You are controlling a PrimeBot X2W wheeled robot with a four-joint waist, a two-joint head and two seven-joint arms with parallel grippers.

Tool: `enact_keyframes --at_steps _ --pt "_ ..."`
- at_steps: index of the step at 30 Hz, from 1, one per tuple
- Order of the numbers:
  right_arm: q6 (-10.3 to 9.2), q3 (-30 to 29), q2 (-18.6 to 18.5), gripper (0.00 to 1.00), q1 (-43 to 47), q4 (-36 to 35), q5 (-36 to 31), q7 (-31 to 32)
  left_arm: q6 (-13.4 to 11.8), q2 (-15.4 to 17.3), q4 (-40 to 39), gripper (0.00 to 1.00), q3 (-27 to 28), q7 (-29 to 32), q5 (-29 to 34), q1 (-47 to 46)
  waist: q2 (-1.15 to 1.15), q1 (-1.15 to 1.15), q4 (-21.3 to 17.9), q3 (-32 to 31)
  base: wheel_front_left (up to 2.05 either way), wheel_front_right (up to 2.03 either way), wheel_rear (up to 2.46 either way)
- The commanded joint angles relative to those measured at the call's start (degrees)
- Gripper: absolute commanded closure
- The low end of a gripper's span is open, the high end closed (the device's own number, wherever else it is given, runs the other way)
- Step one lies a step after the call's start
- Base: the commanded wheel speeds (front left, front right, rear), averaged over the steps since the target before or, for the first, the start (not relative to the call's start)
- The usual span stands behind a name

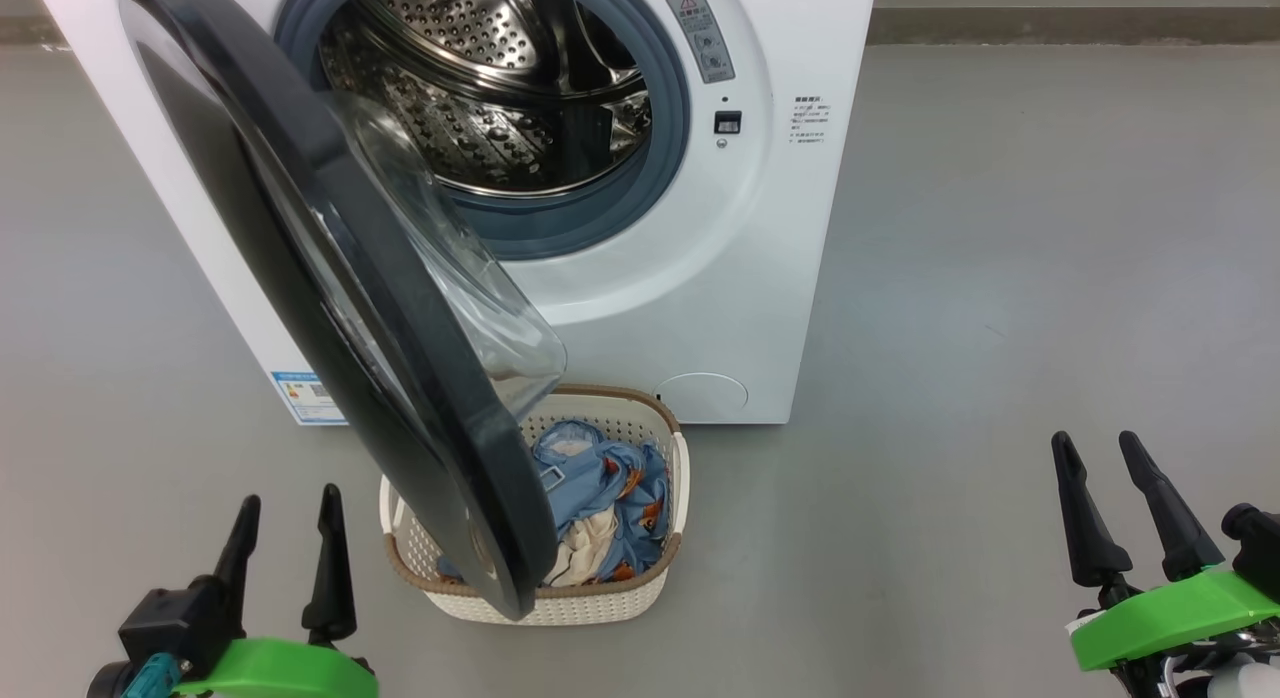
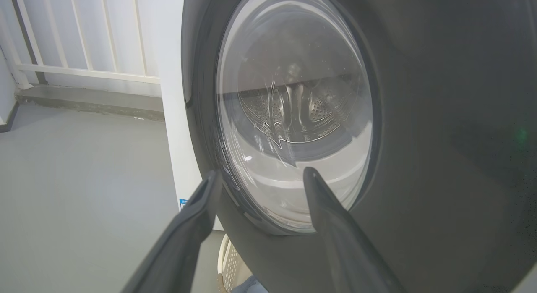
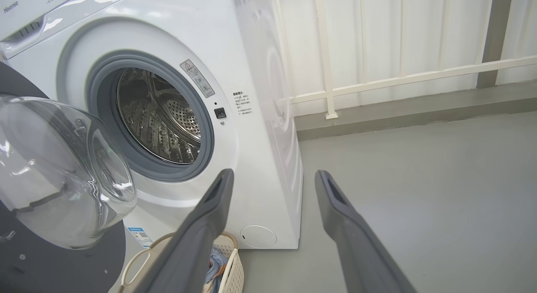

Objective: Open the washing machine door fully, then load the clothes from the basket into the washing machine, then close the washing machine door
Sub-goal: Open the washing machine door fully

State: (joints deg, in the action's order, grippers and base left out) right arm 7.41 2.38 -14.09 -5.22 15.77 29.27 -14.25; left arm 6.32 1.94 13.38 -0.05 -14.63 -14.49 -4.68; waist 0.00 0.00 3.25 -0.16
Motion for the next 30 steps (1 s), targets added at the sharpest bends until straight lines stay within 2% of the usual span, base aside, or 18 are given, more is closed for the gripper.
enact_keyframes --at_steps 1,19,21,22,30 --pt "0.08 1.46 -0.57 0.00 -0.78 -1.05 -0.33 -0.74 0.03 0.94 -1.19 0.00 1.88 -0.37 0.43 -1.60 0.00 0.00 -0.07 0.01 0.00 0.00 0.00" --pt "0.08 2.17 -0.50 0.00 -0.87 -0.33 0.16 -0.74 0.17 0.94 -1.19 0.00 1.29 -0.37 0.42 -1.99 0.00 0.00 0.11 0.24 0.00 0.00 0.00" --pt "0.08 2.33 -0.49 0.00 -0.94 -0.23 0.25 -0.74 0.16 0.94 -1.38 0.58 1.19 -0.37 0.18 -1.92 0.00 0.00 0.16 0.25 0.00 0.00 0.00" --pt "0.08 2.36 -0.49 0.00 -0.97 -0.20 0.30 -0.74 0.18 0.94 -1.60 1.00 1.12 -0.37 -0.03 -1.91 0.00 0.00 0.18 0.26 0.00 0.00 0.00" --pt "0.08 2.74 -0.37 0.00 -0.94 0.11 0.52 -0.74 -0.15 0.94 -6.08 1.00 0.72 -0.37 -0.16 -2.50 0.00 0.00 0.46 0.04 0.00 0.00 0.00"
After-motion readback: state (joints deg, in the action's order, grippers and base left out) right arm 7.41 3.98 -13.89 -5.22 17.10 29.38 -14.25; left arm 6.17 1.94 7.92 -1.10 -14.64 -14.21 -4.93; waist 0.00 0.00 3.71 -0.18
